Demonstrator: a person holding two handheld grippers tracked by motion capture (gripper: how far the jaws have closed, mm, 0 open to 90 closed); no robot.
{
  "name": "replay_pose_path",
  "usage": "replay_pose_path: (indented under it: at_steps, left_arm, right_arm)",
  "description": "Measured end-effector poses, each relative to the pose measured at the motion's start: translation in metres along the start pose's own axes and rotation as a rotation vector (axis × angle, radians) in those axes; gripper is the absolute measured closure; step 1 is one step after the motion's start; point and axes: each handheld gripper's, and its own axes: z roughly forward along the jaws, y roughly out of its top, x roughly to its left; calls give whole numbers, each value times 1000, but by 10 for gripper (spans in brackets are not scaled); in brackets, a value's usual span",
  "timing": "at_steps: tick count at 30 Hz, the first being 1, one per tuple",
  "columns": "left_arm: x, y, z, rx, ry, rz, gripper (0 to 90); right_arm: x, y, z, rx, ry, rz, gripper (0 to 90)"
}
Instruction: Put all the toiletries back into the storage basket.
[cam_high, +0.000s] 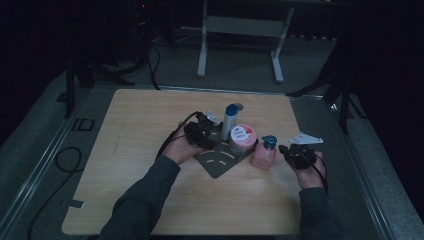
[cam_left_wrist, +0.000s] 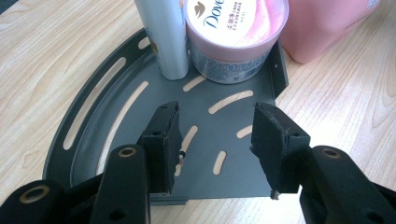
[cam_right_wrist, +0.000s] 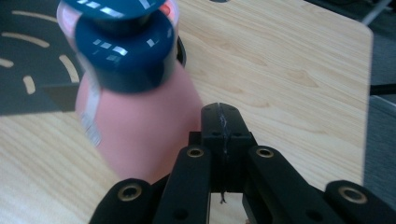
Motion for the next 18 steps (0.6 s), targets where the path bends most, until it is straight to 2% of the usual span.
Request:
replay_pose_path:
  at_steps: [4, 11, 18]
  left_arm:
    - [2, -1, 0, -12, 0, -18, 512]
    - [-1, -2, 2, -15, 3, -13, 507]
    - [1, -4, 5, -6, -3, -17, 507]
  right_arm:
    - [-4, 4, 12, 8, 26, -8, 900]
    - [-11, 11, 24, -2, 58, 2, 900]
    - [-20, 15, 33, -16, 129, 18, 900]
